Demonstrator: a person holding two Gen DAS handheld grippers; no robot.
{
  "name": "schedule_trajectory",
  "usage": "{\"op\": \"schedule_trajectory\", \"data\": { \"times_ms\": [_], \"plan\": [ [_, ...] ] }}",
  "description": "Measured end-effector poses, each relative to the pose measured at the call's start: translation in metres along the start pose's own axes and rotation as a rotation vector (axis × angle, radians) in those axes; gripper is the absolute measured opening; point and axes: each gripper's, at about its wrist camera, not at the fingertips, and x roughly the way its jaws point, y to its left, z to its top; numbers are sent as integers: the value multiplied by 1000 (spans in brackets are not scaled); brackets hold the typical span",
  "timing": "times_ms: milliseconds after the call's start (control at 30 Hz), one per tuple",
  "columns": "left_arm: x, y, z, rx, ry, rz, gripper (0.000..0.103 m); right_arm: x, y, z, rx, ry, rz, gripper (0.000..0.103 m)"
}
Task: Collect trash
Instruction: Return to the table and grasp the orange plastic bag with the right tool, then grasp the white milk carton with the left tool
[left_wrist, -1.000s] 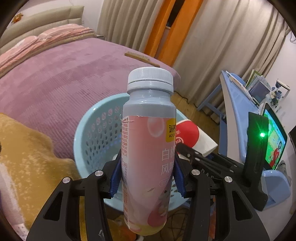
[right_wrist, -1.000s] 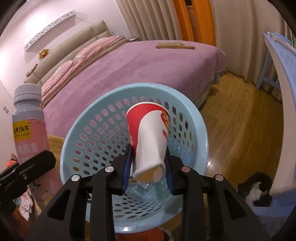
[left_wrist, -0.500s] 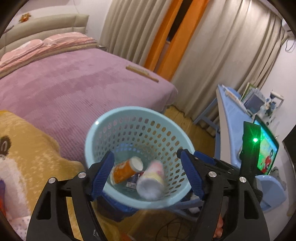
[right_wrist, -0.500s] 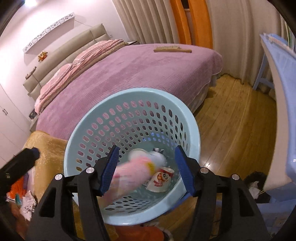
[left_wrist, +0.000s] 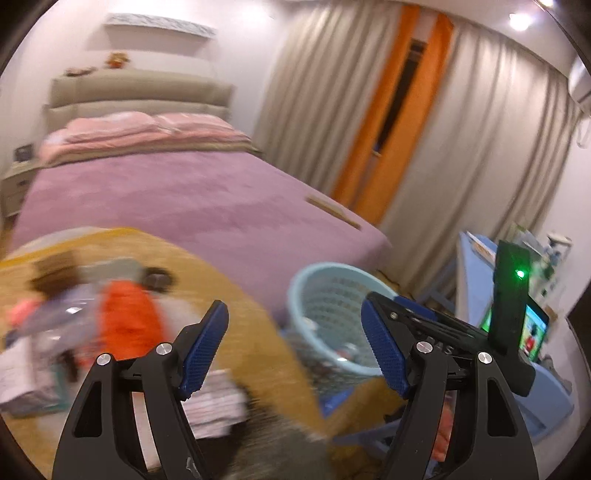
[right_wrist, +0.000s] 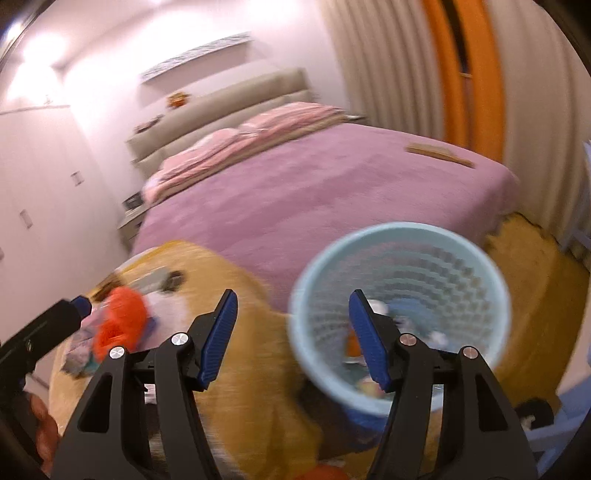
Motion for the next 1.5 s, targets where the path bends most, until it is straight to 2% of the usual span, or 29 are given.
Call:
{"op": "schedule_trajectory", "data": {
  "times_ms": [200, 400, 500, 667, 767, 900, 933, 1000, 1067, 1167, 1300, 1367, 1500],
  "plan": [
    [-57, 73, -5, -68, -43, 182, 77, 20, 70, -8, -104, 44, 90, 65],
    [-85, 156, -16, -169, -3, 313, 82, 53, 128, -15, -172, 106, 157, 73],
    [-82, 193, -20, -214, 40, 334, 82, 69, 148, -17, -189, 143, 173, 74],
    [-73, 226, -25, -230, 87, 339, 82, 89, 164, -22, -210, 181, 175, 74],
    [-68, 231, -29, -237, 109, 330, 82, 101, 170, -24, -220, 208, 172, 74],
    [-66, 224, -39, -203, 157, 278, 81, 110, 171, -28, -231, 234, 174, 71],
    [-67, 219, -42, -184, 165, 266, 81, 112, 171, -29, -231, 242, 175, 68],
    [-71, 209, -46, -159, 192, 241, 81, 115, 169, -31, -232, 258, 190, 47],
    [-72, 201, -52, -147, 216, 211, 81, 115, 168, -33, -237, 267, 194, 40],
    [-75, 183, -60, -89, 251, 214, 81, 112, 169, -37, -252, 262, 194, 31],
    [-75, 165, -72, -78, 283, 129, 81, 104, 171, -39, -269, 242, 202, 24],
    [-77, 160, -76, -69, 283, 111, 81, 99, 172, -39, -275, 230, 205, 23],
    [-98, 163, -75, -82, 202, 151, 82, 88, 171, -39, -282, 208, 212, 23]
  ]
}}
